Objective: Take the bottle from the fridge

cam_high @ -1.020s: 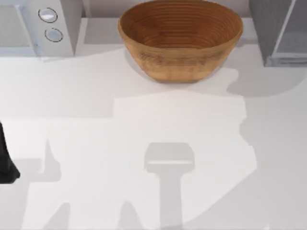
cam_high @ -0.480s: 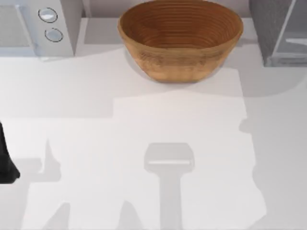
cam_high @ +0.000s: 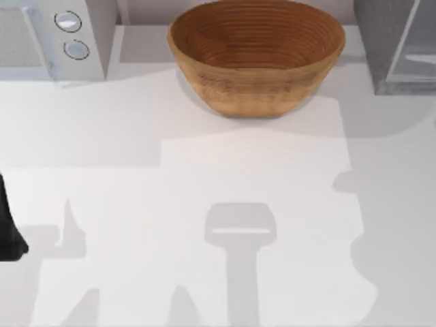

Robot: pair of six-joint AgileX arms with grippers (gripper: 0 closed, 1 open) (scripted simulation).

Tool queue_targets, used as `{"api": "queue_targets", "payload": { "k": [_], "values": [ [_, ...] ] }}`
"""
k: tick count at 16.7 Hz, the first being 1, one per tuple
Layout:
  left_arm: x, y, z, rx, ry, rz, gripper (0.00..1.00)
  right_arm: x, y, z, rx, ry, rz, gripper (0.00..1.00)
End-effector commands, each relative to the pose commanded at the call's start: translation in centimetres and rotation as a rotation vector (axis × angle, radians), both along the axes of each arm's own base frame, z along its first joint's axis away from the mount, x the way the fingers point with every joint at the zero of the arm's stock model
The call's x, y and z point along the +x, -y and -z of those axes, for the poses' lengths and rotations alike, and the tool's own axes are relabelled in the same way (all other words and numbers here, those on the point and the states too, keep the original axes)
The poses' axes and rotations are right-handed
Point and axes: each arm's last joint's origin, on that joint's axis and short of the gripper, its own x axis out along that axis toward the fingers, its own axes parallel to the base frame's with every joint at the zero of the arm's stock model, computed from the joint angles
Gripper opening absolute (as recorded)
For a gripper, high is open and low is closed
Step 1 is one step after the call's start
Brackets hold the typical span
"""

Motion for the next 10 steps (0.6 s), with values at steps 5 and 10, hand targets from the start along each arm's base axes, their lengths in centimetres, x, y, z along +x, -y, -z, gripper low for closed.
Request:
{"api": "queue_targets", "payload": {
  "k": [5, 10],
  "values": [
    [0.0, 0.0, 0.0, 0.0, 0.0, 0.0, 1.0, -2.7, -2.2, -3.2, -0.001, 0.003, 0.0, 0.0],
    [0.0, 0.0, 0.0, 0.0, 0.0, 0.0, 1.0, -7.8, -5.2, -6.2, 0.001, 0.006, 0.0, 0.0]
  ]
}}
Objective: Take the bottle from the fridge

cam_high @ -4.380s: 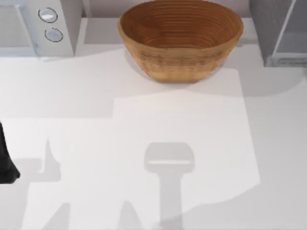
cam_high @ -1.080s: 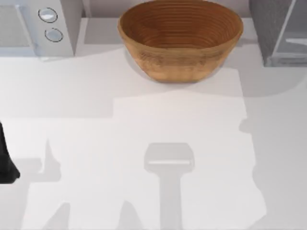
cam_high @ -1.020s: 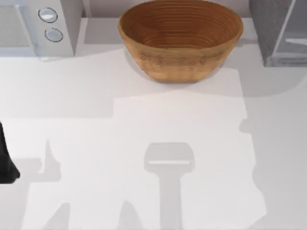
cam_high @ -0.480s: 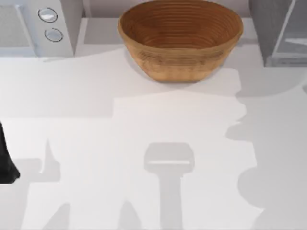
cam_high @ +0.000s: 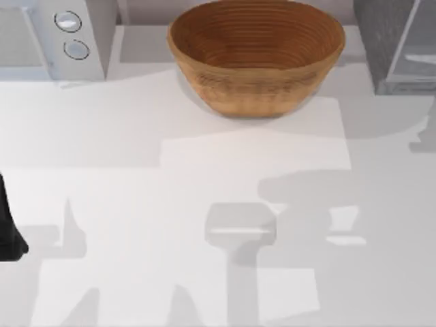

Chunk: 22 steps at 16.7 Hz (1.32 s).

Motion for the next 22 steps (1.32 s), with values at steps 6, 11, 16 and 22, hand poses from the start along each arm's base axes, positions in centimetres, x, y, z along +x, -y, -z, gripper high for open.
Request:
{"api": "queue_targets", "payload": {
  "k": [6, 11, 16, 22],
  "values": [
    [0.0, 0.0, 0.0, 0.0, 0.0, 0.0, 1.0, -7.8, -3.3, -0.2, 0.007, 0.001, -0.001, 0.0],
    [0.0, 0.0, 0.0, 0.0, 0.0, 0.0, 1.0, -12.8, -4.7, 2.5, 0.013, 0.012, -0.004, 0.0],
    [0.0, 0.0, 0.0, 0.0, 0.0, 0.0, 1.0, -14.9, -5.3, 5.5, 0.02, 0.014, -0.008, 0.0],
    [0.0, 0.0, 0.0, 0.0, 0.0, 0.0, 1.0, -15.2, -5.4, 6.4, 0.021, 0.007, -0.009, 0.0]
  ]
}}
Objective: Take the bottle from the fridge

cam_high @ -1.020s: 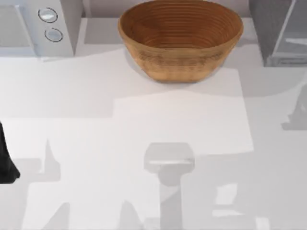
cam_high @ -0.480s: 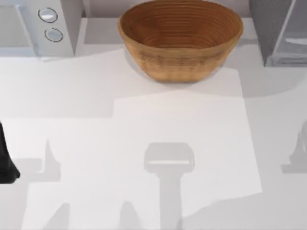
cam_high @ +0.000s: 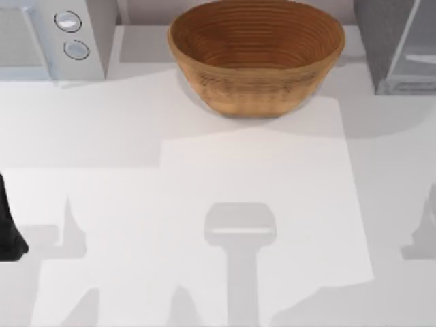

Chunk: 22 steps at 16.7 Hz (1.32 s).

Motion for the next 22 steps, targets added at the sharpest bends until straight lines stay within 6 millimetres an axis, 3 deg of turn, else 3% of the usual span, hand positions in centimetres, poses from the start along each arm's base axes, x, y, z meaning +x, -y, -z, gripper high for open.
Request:
{"api": "queue_targets", "payload": {
  "k": [4, 8, 14, 18, 22],
  "values": [
    [0.0, 0.0, 0.0, 0.0, 0.0, 0.0, 1.0, 0.1, 0.0, -0.2, 0.001, 0.003, 0.0, 0.0],
    [0.0, 0.0, 0.0, 0.0, 0.0, 0.0, 1.0, 0.8, -0.6, -1.8, 0.001, 0.043, -0.006, 0.0],
    [0.0, 0.0, 0.0, 0.0, 0.0, 0.0, 1.0, 5.0, -3.2, -3.6, 0.008, 0.047, -0.005, 0.0],
    [0.0, 0.0, 0.0, 0.0, 0.0, 0.0, 1.0, 8.5, -6.6, -1.8, -0.008, -0.014, -0.003, 0.0],
    [0.0, 0.0, 0.0, 0.0, 0.0, 0.0, 1.0, 10.7, -10.1, 1.0, -0.024, -0.042, -0.001, 0.0]
  ]
}}
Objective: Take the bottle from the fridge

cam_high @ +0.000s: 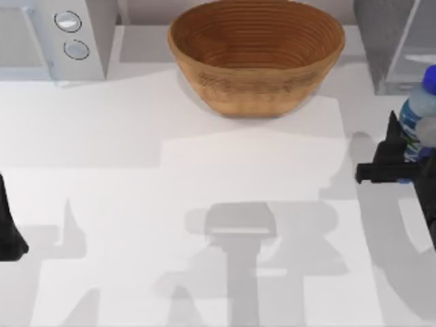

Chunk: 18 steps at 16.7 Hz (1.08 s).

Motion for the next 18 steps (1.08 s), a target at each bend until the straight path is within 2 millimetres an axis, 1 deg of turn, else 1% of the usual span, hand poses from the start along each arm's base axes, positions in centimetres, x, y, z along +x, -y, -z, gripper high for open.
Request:
{"api": "queue_targets", "payload": {
  "k": [4, 7, 9, 14, 16, 18],
  "values": [
    [0.0, 0.0, 0.0, 0.0, 0.0, 0.0, 1.0, 0.9, -2.9, 2.1, 0.01, 0.026, 0.001, 0.0],
    [0.0, 0.0, 0.0, 0.0, 0.0, 0.0, 1.0, 1.0, -4.1, 3.2, 0.018, 0.041, 0.002, 0.0],
    [0.0, 0.0, 0.0, 0.0, 0.0, 0.0, 1.0, 1.1, -4.4, 3.4, 0.019, 0.043, 0.002, 0.0],
    [0.0, 0.0, 0.0, 0.0, 0.0, 0.0, 1.0, 1.1, -4.2, 3.5, 0.02, 0.041, 0.002, 0.0],
    [0.0, 0.0, 0.0, 0.0, 0.0, 0.0, 1.0, 2.1, -4.4, 3.6, 0.031, 0.058, 0.001, 0.0],
    [0.0, 0.0, 0.0, 0.0, 0.0, 0.0, 1.0, 3.5, -4.6, 4.6, 0.024, 0.047, 0.002, 0.0]
  ]
}}
